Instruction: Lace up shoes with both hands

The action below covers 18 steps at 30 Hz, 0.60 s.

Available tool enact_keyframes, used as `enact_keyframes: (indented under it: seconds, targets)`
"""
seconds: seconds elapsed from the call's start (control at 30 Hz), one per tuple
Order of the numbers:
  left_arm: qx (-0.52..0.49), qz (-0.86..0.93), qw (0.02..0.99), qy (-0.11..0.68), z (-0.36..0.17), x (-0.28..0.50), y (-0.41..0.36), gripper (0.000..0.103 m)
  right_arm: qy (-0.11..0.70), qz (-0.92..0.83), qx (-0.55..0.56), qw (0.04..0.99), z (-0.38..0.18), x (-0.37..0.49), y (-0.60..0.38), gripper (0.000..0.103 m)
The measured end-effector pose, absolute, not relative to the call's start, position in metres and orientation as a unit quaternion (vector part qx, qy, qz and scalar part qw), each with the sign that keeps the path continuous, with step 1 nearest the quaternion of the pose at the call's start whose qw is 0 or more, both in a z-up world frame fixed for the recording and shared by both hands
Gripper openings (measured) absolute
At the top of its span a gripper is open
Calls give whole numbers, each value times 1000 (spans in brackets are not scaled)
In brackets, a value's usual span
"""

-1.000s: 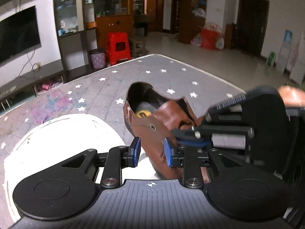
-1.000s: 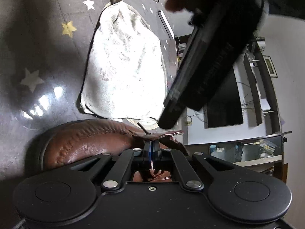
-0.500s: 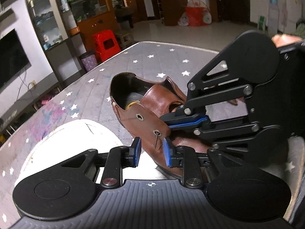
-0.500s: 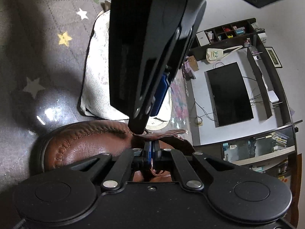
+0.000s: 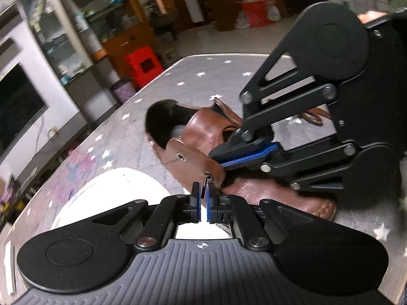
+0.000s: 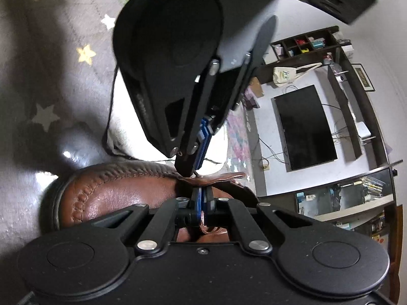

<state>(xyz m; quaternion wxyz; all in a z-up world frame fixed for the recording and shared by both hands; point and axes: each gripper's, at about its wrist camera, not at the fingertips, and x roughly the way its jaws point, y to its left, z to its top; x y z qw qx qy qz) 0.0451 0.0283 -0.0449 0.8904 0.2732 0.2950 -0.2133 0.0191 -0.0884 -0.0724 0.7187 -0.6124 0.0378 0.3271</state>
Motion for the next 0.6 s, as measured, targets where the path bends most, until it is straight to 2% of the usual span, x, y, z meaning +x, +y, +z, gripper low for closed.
enact_keyframes:
  seconds: [0.2, 0.4, 0.6]
  targets:
    - [240, -112, 926, 268, -33, 30, 40, 3, 41, 315, -594, 739, -66, 2, -94, 17]
    - [176, -34, 954, 241, -15, 16, 62, 3, 79, 297, -548, 778, -60, -16, -104, 18]
    - [166, -18, 960, 226, -5, -4, 60, 3, 115, 272, -513, 806, -62, -28, -118, 18]
